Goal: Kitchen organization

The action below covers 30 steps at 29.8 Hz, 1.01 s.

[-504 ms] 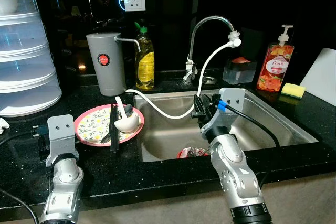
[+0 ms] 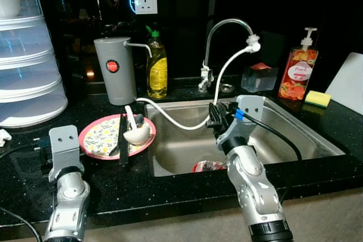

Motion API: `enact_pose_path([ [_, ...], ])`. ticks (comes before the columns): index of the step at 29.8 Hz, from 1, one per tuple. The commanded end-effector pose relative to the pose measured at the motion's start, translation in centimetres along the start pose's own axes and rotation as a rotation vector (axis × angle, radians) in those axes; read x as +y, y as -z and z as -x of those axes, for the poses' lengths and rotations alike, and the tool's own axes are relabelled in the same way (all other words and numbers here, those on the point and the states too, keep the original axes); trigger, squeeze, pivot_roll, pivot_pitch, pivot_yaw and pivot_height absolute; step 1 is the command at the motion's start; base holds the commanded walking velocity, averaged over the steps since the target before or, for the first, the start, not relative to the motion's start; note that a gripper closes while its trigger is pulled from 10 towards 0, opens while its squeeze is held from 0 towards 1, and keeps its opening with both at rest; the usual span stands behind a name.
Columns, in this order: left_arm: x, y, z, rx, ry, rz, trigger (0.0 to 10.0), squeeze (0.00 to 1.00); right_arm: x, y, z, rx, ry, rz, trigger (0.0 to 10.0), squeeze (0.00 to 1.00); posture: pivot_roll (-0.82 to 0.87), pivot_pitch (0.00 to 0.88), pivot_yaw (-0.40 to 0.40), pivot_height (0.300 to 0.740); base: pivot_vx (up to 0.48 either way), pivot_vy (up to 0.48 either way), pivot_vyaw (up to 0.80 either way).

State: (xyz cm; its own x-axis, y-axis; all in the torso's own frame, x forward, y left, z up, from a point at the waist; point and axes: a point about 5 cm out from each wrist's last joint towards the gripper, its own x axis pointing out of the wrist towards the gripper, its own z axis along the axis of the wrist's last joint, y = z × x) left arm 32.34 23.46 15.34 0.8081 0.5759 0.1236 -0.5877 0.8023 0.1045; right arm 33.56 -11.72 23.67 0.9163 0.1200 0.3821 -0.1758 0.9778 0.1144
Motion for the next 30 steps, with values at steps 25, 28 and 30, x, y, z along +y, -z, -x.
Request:
enact_pose_path([
  [25, 2.2, -4.6, -1.6, -0.020, 0.105, 0.267, 10.0, 0.00, -1.2, -1.1, -0.5, -0.040, 0.007, 0.044, 10.0, 0.00, -0.05, 0.029, -0.053, 0.740, 0.000, 0.000, 0.00],
  [28, 2.8, -6.4, -2.0, -0.070, 0.104, 0.315, 10.0, 0.00, -1.5, -1.6, -0.8, -0.055, 0.010, 0.047, 10.0, 0.00, -0.05, 0.029, -0.053, 0.740, 0.000, 0.000, 0.00],
  [30, 3.0, -7.2, -2.2, -0.077, 0.107, 0.349, 10.0, 0.00, -1.5, -1.8, -0.9, -0.061, 0.011, 0.049, 10.0, 0.00, -0.05, 0.028, -0.054, 0.740, 0.000, 0.000, 0.00],
])
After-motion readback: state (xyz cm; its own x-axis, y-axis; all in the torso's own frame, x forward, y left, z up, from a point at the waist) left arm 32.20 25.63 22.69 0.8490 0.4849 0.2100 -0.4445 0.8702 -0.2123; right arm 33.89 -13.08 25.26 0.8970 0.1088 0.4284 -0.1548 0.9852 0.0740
